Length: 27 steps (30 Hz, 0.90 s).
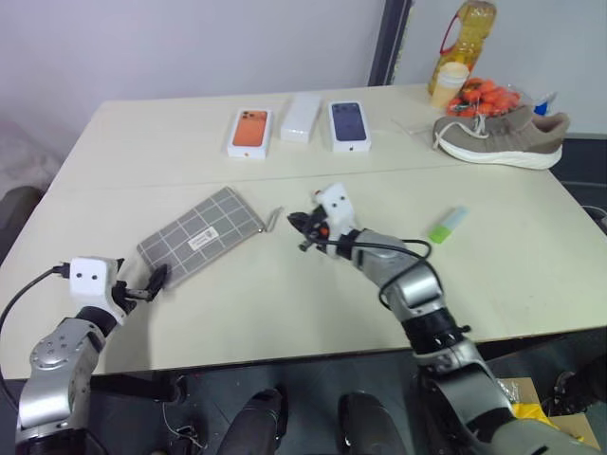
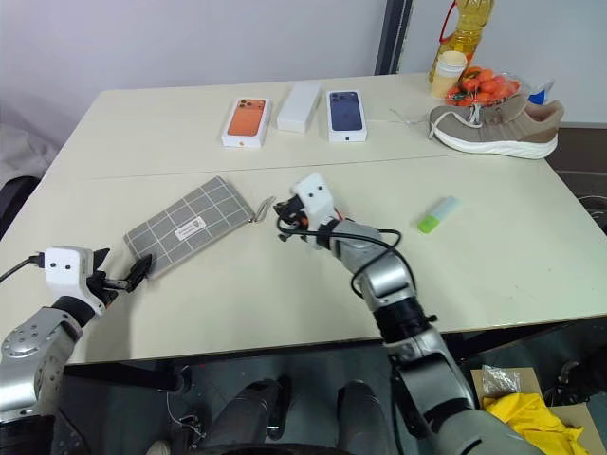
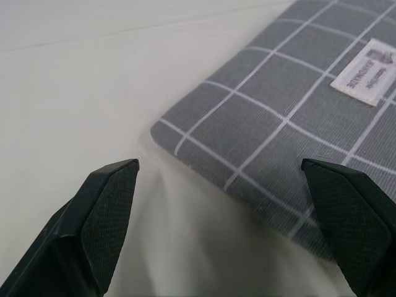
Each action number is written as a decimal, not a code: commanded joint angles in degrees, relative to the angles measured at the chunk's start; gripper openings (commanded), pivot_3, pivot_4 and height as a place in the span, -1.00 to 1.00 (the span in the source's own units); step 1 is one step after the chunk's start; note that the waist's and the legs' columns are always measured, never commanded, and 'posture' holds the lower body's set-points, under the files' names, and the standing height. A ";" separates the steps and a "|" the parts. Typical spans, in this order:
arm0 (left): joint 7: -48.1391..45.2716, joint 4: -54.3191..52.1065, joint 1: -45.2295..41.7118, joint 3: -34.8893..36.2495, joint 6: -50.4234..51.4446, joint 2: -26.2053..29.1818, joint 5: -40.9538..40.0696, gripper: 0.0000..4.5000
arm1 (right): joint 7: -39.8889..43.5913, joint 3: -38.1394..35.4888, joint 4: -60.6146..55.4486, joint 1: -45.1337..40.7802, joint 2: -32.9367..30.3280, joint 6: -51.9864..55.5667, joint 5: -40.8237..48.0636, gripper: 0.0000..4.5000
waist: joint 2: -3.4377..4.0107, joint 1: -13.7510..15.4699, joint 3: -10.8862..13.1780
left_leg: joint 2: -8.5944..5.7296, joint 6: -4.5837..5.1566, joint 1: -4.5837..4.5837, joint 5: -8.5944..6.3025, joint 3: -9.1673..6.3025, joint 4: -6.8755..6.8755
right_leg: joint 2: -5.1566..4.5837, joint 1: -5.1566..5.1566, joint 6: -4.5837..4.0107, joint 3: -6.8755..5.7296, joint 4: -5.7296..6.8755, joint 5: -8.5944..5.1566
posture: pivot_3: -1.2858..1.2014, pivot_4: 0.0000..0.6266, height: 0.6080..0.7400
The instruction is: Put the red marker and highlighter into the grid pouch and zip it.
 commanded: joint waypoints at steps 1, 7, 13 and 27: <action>-0.79 0.66 1.46 3.03 -3.16 2.87 1.35 1.00 | -2.37 0.43 9.44 -6.25 4.30 -4.22 -2.92 -0.96 | 0.00 -0.18 0.00 | 0.00 -0.02 0.02 0.01 0.00 0.00 | 0.02 -0.05 0.00 0.01 0.04 0.00 | 0.03 -0.52 1.00; -3.07 3.56 3.98 2.59 -7.79 6.86 4.89 1.00 | -5.12 -1.30 25.37 -14.02 11.56 -9.54 -4.56 -0.96 | 0.03 -0.35 0.02 | 0.05 -0.12 0.03 0.07 -0.01 -0.15 | 0.16 -0.40 -0.09 0.08 0.19 0.04 | 0.03 -0.52 1.00; -5.05 5.20 5.12 1.18 -11.59 8.77 7.64 1.00 | -9.26 -4.40 40.74 -20.65 15.74 -8.50 -5.24 -0.96 | 0.04 -0.50 0.02 | 0.07 -0.23 0.03 0.13 -0.01 -0.24 | 0.23 -0.54 -0.13 0.17 0.28 0.06 | 0.03 -0.52 1.00; -5.85 15.27 3.62 -7.07 -36.55 15.64 22.95 1.00 | -8.62 -9.59 44.93 -21.86 17.51 -7.66 -4.16 -0.96 | 0.12 -0.24 -0.02 | 0.06 -0.37 0.07 0.08 -0.04 -0.26 | 0.26 -0.54 -0.18 0.19 0.33 0.09 | 0.03 -0.52 1.00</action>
